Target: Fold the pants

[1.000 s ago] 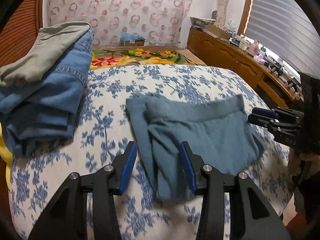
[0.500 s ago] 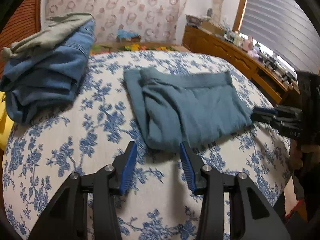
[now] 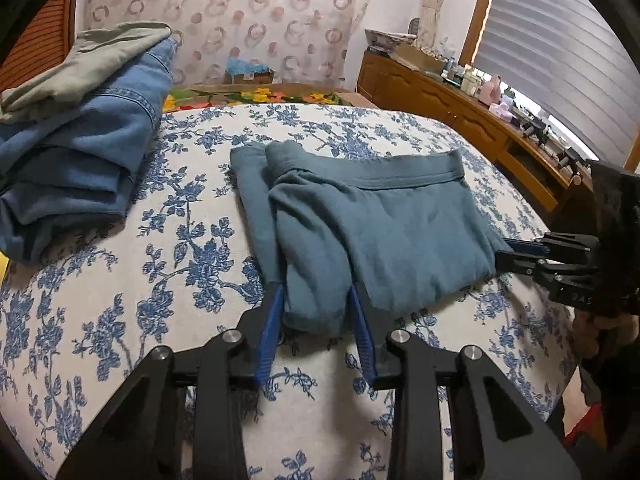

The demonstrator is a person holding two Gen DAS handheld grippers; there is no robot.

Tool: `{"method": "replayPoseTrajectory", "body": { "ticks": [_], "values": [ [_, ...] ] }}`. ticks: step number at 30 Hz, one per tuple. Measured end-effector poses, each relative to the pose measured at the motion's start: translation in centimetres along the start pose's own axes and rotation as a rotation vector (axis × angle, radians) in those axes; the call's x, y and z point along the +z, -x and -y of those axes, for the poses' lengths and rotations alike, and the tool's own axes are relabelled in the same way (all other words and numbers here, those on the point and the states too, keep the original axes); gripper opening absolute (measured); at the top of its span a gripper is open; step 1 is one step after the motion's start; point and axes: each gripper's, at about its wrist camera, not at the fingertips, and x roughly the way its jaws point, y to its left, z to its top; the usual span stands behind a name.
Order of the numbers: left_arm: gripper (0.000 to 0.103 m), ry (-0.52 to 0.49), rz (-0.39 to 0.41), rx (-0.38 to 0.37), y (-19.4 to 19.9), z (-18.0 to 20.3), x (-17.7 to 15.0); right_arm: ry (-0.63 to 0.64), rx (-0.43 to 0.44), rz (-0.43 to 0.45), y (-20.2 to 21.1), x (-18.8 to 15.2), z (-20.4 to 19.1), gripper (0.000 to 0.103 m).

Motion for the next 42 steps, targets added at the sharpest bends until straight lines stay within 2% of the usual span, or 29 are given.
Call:
{"method": "replayPoseTrajectory", "body": {
  "ticks": [1,4,11,25,35,42],
  "values": [
    [0.012,0.0,-0.002,0.0,-0.1,0.0,0.0,0.002,0.009,0.0,0.0,0.0,0.0,0.014],
    [0.006,0.016,0.01,-0.012,0.5,-0.2,0.0,-0.002,0.015,0.021,0.5,0.0,0.2,0.007],
    [0.005,0.037,0.059,-0.035,3.5,-0.6,-1.0,-0.005,0.021,0.067,2.7,-0.5,0.4,0.001],
    [0.006,-0.003,0.048,-0.046,6.4,1.9,-4.5,-0.004,0.044,0.084,5.8,-3.0,-1.1,0.001],
    [0.006,-0.024,0.031,-0.039,7.1,3.1,-6.2,-0.031,0.059,0.058,6.4,-5.4,-1.5,0.001],
    [0.006,-0.028,0.027,-0.034,7.6,3.3,-6.7,-0.04,0.07,0.076,7.5,-5.9,-1.8,0.001]
  ]
}}
